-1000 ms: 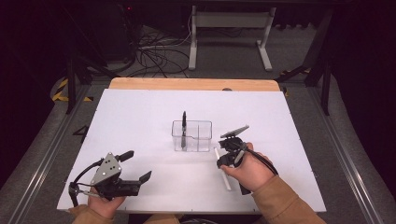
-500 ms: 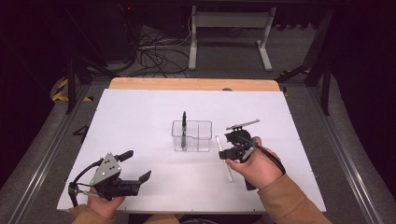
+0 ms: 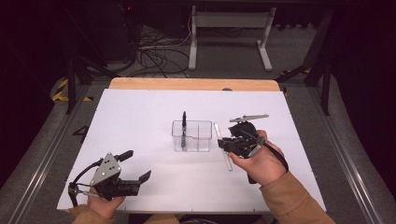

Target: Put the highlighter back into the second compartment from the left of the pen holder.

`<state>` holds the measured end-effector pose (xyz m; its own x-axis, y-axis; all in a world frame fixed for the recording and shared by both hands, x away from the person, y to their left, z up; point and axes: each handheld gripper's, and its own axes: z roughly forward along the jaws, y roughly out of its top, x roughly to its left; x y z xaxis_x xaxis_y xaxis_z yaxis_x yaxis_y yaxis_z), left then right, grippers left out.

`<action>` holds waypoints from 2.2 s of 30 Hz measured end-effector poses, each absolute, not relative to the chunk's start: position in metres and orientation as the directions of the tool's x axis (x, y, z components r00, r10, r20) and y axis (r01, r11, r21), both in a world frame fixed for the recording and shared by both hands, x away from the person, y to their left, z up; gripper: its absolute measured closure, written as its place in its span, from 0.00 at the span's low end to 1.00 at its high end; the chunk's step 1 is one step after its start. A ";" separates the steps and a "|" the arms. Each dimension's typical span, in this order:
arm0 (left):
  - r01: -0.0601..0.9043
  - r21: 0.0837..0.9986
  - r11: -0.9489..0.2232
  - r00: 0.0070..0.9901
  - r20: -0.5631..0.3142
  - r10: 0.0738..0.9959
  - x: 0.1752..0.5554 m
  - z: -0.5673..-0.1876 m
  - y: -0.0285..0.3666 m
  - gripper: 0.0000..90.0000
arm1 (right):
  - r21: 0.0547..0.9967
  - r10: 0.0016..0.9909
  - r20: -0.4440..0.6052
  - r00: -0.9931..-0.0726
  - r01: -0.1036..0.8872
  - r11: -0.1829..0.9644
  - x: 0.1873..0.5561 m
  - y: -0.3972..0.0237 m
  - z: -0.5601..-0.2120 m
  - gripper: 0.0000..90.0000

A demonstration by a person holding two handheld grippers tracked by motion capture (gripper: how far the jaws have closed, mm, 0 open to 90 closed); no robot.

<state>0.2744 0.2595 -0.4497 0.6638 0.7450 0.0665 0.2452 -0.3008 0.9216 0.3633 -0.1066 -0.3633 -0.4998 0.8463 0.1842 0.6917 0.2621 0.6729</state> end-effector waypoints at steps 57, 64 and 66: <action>0.245 0.922 -0.299 0.662 0.066 0.746 0.275 -0.450 0.261 0.12 | 0.962 0.615 0.097 -0.783 0.233 0.145 0.403 -0.073 -0.327 0.88; 0.245 0.923 -0.297 0.662 0.065 0.747 0.274 -0.450 0.261 0.12 | 0.965 0.604 0.095 -0.792 0.223 0.141 0.407 -0.069 -0.330 0.88; 0.244 0.923 -0.298 0.662 0.066 0.746 0.274 -0.450 0.261 0.12 | 0.967 0.593 0.087 -0.800 0.211 0.143 0.409 -0.067 -0.332 0.88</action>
<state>0.2742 0.2611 -0.4497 0.6623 0.7464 0.0660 0.2437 -0.2979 0.9230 0.4091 -0.0666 -0.3321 -0.8003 0.5933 0.0868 0.2109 0.1431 0.9670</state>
